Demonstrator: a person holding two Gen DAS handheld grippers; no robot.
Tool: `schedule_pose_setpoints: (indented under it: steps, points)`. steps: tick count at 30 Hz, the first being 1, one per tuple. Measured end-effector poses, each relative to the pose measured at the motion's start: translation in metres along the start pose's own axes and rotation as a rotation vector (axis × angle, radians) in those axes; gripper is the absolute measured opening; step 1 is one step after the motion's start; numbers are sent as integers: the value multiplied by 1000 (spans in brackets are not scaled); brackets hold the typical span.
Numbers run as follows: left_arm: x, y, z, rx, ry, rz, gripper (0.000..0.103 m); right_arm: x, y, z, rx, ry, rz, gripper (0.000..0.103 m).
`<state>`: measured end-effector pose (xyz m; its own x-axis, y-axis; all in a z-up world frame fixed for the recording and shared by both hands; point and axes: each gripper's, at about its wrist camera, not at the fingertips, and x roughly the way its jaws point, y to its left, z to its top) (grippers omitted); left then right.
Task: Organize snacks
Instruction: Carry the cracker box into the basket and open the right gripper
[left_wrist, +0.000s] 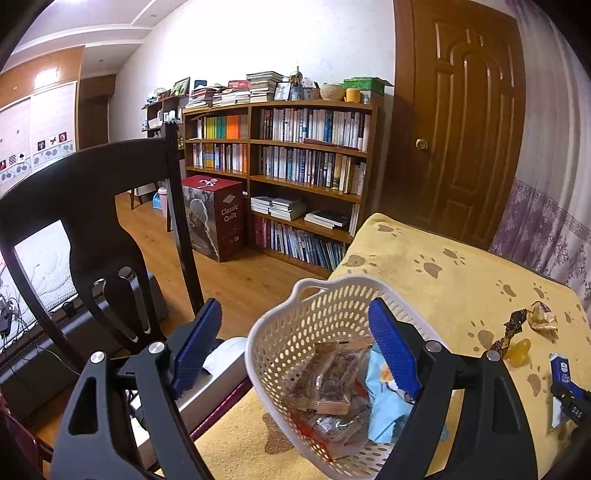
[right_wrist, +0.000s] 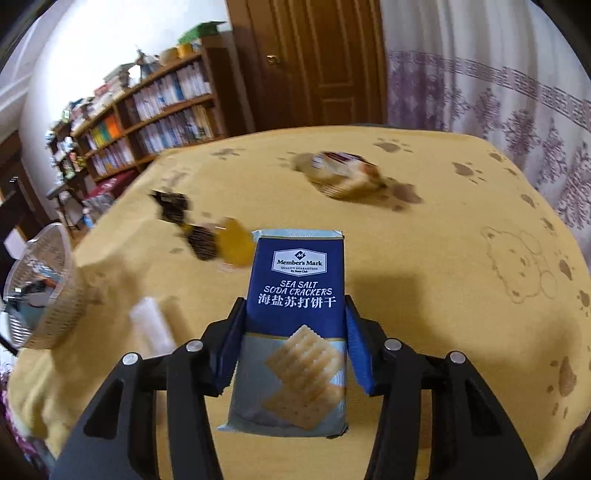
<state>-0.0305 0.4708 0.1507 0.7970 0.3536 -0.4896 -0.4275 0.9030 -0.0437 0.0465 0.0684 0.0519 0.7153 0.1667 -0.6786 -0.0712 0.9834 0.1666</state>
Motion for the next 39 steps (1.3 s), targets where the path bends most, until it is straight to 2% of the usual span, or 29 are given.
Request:
schedule_pose_setpoints:
  steps: [15, 26, 34, 39]
  points:
    - [-3, 15, 6, -22, -15, 39, 83, -31, 143, 21, -136, -4, 348, 51]
    - [-11, 26, 12, -60, -30, 30, 83, -26, 236, 20, -222, 28, 449, 51]
    - [-17, 39, 17, -94, -41, 45, 84, -4, 279, 20, -247, 62, 484, 51]
    - [-17, 43, 19, -113, -40, 44, 85, 1, 285, 17, -235, 75, 525, 54]
